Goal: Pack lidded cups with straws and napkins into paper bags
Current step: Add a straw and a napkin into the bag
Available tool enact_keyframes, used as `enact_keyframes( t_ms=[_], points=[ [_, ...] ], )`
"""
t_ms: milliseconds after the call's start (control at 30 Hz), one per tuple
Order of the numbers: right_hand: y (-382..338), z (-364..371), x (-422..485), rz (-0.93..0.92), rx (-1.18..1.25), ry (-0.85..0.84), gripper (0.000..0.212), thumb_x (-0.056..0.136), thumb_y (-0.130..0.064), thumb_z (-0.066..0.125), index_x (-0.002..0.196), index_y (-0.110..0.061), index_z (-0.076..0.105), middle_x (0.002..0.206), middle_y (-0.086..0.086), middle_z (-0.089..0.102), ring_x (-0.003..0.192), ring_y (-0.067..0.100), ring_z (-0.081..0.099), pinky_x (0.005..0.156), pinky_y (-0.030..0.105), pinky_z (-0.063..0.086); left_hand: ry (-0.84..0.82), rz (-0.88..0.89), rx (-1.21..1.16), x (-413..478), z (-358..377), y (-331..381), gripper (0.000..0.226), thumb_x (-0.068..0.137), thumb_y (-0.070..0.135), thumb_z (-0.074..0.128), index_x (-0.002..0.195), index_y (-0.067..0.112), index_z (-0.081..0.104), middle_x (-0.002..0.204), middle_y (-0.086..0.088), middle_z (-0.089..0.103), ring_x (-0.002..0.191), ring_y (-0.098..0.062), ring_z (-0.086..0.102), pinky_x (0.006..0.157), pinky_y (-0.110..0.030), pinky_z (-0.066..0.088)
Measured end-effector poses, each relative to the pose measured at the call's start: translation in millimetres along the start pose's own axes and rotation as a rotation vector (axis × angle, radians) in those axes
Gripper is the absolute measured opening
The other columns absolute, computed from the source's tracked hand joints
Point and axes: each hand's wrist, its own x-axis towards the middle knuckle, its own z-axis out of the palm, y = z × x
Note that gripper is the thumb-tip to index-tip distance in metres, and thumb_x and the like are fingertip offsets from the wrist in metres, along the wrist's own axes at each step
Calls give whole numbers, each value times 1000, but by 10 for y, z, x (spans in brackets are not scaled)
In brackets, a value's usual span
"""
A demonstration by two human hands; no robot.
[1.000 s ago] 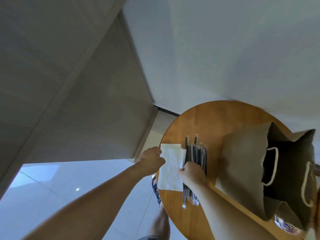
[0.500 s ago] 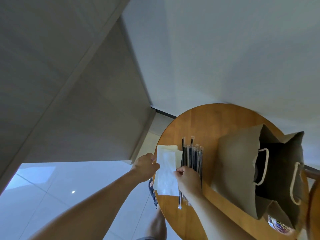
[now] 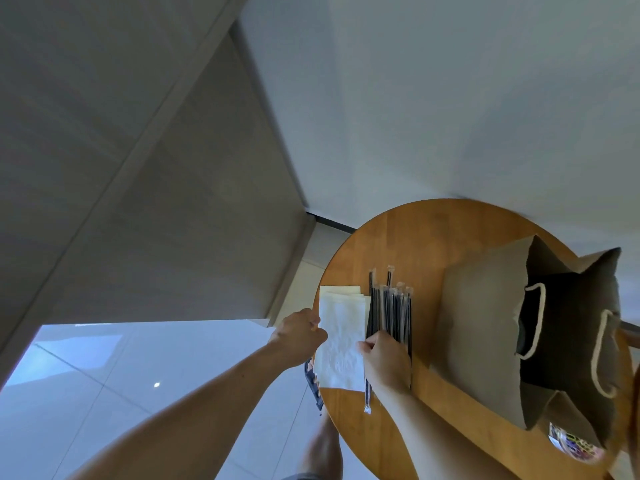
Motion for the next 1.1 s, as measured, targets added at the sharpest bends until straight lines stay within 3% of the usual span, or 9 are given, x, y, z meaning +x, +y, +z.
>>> enact_keyframes(
  t_ms=[100, 267, 367, 467, 600, 800, 900, 967, 1100],
  points=[
    [5, -4, -24, -34, 26, 20, 19, 92, -27, 63, 77, -17, 57, 63, -8, 58, 57, 8, 59, 53, 27, 51, 3, 5, -9, -15, 5, 21, 37, 95, 25, 53, 131, 17, 54, 130, 1, 58, 97, -11, 53, 60, -16, 40],
    [-110, -15, -106, -31, 212, -20, 16, 89, -31, 69, 95, -26, 55, 75, -14, 60, 65, 2, 59, 52, 6, 41, 11, 14, -15, -38, -4, 17, 36, 94, 24, 54, 130, 18, 55, 128, 1, 59, 97, -11, 54, 59, -15, 39],
    [-189, -70, -112, 111, 567, -116, 29, 86, -21, 71, 113, -21, 59, 76, -2, 68, 67, 7, 65, 58, 16, 50, 13, 5, -29, -44, -11, -10, 33, 93, 24, 53, 126, 18, 55, 121, 2, 60, 89, -11, 55, 58, -16, 39],
    [-240, -188, -143, 161, 852, -175, 29, 84, -5, 72, 110, -14, 63, 64, 2, 63, 56, 10, 61, 56, 21, 52, 21, -27, -107, -27, -7, 9, 36, 95, 28, 54, 129, 17, 51, 118, 2, 58, 93, -14, 54, 66, -20, 43],
    [-325, -407, -185, -24, 967, -156, 35, 87, -3, 69, 116, -22, 63, 65, -2, 56, 70, 15, 62, 79, 30, 56, -35, -185, -449, -33, -14, 150, 43, 95, 40, 55, 128, 11, 52, 110, 0, 59, 96, -18, 57, 84, -33, 53],
    [-335, -640, -241, -74, 1245, -116, 34, 77, -13, 73, 105, -31, 68, 67, 2, 53, 68, 13, 57, 75, 24, 55, -312, -226, -1044, -54, 9, 284, 39, 94, 30, 61, 128, 10, 57, 122, -17, 66, 112, -36, 63, 96, -52, 52],
    [-173, -651, -192, -71, 1058, 130, 24, 89, -6, 68, 107, -21, 65, 69, -3, 65, 68, 11, 65, 67, 22, 55, -206, -173, -1011, -24, 32, 359, 32, 93, 15, 62, 123, 6, 60, 119, -18, 66, 110, -37, 63, 99, -56, 49],
    [-9, -604, -135, -25, 757, 265, 20, 94, -12, 62, 114, -15, 62, 86, -3, 69, 82, 16, 68, 73, 31, 57, -131, -156, -959, -1, 45, 388, 24, 93, 16, 61, 115, 7, 64, 115, -17, 68, 106, -37, 64, 99, -56, 50],
    [268, -441, 4, 105, 130, 130, 34, 98, -12, 51, 131, -9, 51, 127, 8, 54, 107, 25, 63, 87, 33, 54, -38, -125, -840, 28, 77, 401, 19, 95, 22, 60, 111, 13, 65, 112, -12, 68, 104, -34, 64, 98, -54, 51]
  ],
)
